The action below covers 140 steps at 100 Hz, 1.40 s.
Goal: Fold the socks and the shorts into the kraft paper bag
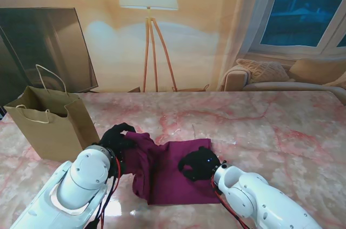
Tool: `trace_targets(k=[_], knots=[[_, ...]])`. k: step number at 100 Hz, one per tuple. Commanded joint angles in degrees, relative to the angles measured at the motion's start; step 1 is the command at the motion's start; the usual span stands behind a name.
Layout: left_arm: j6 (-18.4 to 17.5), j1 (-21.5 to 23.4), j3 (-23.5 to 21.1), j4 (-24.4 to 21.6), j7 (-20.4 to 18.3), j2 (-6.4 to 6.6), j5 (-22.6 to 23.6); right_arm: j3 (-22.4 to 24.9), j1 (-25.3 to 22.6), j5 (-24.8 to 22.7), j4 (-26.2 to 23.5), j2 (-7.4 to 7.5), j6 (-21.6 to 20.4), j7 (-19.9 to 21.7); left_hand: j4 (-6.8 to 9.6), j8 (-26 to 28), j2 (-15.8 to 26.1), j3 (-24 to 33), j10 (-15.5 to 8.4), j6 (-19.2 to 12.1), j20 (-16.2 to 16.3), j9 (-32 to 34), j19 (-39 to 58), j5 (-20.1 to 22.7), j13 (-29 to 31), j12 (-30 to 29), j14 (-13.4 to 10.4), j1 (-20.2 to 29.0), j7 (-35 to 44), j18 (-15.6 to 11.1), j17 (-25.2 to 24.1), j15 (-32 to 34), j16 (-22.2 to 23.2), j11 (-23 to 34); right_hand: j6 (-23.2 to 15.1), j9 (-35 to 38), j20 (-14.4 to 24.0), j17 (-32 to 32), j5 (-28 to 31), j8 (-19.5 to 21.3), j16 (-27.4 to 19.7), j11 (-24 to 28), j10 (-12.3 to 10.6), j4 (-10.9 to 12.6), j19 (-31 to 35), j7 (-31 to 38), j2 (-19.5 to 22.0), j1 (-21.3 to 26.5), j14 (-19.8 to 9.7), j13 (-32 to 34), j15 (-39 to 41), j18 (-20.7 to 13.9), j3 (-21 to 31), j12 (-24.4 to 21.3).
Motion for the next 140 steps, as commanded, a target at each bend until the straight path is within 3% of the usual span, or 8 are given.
trace_targets(k=[1, 28, 42, 60, 68, 111, 127, 140], knots=[[0.3, -1.9, 1.04, 0.51, -0.51, -1.27, -1.27, -1.67, -1.2, 0.08, 2.63, -0.62, -0.03, 1.14, -0.39, -1.14, 2.72, 4.31, -1.78, 1.15, -0.63, -3.09, 2.63, -2.24, 3.78, -2.61, -5.29, 6.18, -0.57, -2.73, 1.95, 3.63, -0.33, 0.36, -0.64, 0.93, 0.84, -0.59, 0.52, 0.2, -0.44, 0.14, -1.86, 2.58, -1.0, -1.2, 0.87, -0.89, -0.92, -0.52, 0.19, -1.01, -0.84, 0.2], [3.93, -6.53, 7.09, 2.9, 0.6, -3.05, -5.03, -2.32, -1.46, 0.68, 2.22, -0.75, 1.31, 1.32, 1.35, -5.69, 6.93, 3.48, 0.48, 4.2, -1.5, -9.59, 3.5, -5.83, 3.88, -12.23, -6.1, 5.11, -4.08, -3.87, 2.24, 3.94, -0.98, 3.92, -0.48, 1.18, 0.93, -0.58, 0.51, 0.29, -0.51, 0.22, -1.76, 2.62, -1.09, -1.39, 0.9, -0.9, -0.91, -0.36, 0.27, -1.02, -0.85, 0.24], [5.39, -8.19, 9.65, 4.28, 1.02, -3.86, -6.51, -2.85, -1.21, 1.08, 2.18, -0.85, 3.02, 1.87, 5.68, -20.18, 12.73, 2.72, 2.71, 8.02, -2.95, -15.59, 2.31, -6.84, 3.89, -29.27, -5.07, 2.79, -15.22, -3.79, 1.76, 0.82, -2.95, 5.65, 0.17, 0.87, 0.92, -0.93, 0.02, 0.06, -0.73, -0.25, -1.77, 2.56, -1.24, -1.89, 0.98, -0.92, -1.07, -0.76, -0.03, -1.08, -1.12, 0.02], [7.75, -11.46, 12.78, 7.67, 1.51, -5.25, -8.24, -3.58, -0.99, 0.85, 1.92, -0.84, 4.36, 2.31, 5.74, -36.47, 13.84, 1.15, 6.99, 13.49, -5.71, -22.14, 0.8, -7.22, 3.9, -37.92, -3.29, 2.91, -29.57, -3.36, 1.96, -3.66, -5.48, 2.77, 0.01, 0.79, 0.96, -1.04, -0.58, -0.13, -0.91, -0.8, -1.74, 2.58, -1.28, -2.28, 1.14, -0.92, -1.03, -1.0, -0.11, -1.21, -1.5, -0.25], [9.03, -12.65, 13.5, 8.72, 1.42, -5.93, -10.29, -3.64, -1.02, 0.86, 1.86, -0.85, 4.53, 2.28, 5.75, -40.06, 15.2, -1.97, 8.61, 15.0, -6.8, -25.61, 0.02, -7.97, 2.02, -39.39, 0.91, 1.83, -32.18, -1.87, 1.14, -10.9, -8.82, 2.33, 0.19, 0.69, 0.95, -1.08, -0.44, -0.12, -0.96, -0.92, -1.7, 2.58, -1.34, -2.21, 1.26, -1.08, -1.05, -1.09, -0.13, -1.28, -1.75, -0.3], [7.37, -13.86, 13.83, 9.73, 1.51, -7.25, -19.51, 3.99, -6.75, -1.1, -3.4, -1.15, 4.14, -0.2, 6.64, -42.76, 21.19, -16.81, 11.54, 16.6, -5.7, -35.21, -8.05, -11.83, -12.86, -41.42, 9.92, -1.22, -39.23, 5.47, -13.01, -18.92, -16.34, -0.76, 2.79, -0.89, 0.51, -1.24, -4.39, -0.81, -1.2, -1.11, -1.28, 1.41, -2.07, -4.25, -0.86, -2.93, -1.01, -1.73, -0.3, -1.61, -8.02, -0.3], [6.47, -13.74, 13.53, 9.5, 2.41, -7.63, -21.3, 9.51, -10.65, -3.69, -8.08, -1.07, 3.41, -0.46, 6.65, -42.77, 21.3, -16.04, 11.56, 16.61, -4.92, -35.56, -8.75, -11.37, -14.46, -41.51, 9.52, 1.98, -39.86, 5.63, -14.78, -18.97, -17.12, -0.84, 3.28, -1.1, 0.4, -1.11, -4.56, -0.99, -1.26, -0.86, -1.19, 1.14, -2.18, -4.59, -2.21, -3.12, -0.95, -1.8, -0.41, -1.85, -9.36, -0.17], [6.16, -14.43, 14.16, 10.0, 2.23, -7.53, -20.21, 13.26, -13.15, -4.65, -10.24, -1.18, 2.36, -1.57, 6.14, -42.67, 20.48, -13.18, 10.52, 16.64, -4.57, -34.23, -9.77, -10.0, -12.67, -41.05, 5.58, 9.71, -40.59, 1.65, -12.81, -19.01, -18.7, 0.08, 3.43, -1.01, 0.34, -0.74, -4.19, -0.98, -1.24, -0.74, -1.33, 1.14, -2.2, -4.54, -2.48, -2.77, -0.88, -1.51, -0.38, -1.95, -9.97, -0.13]])
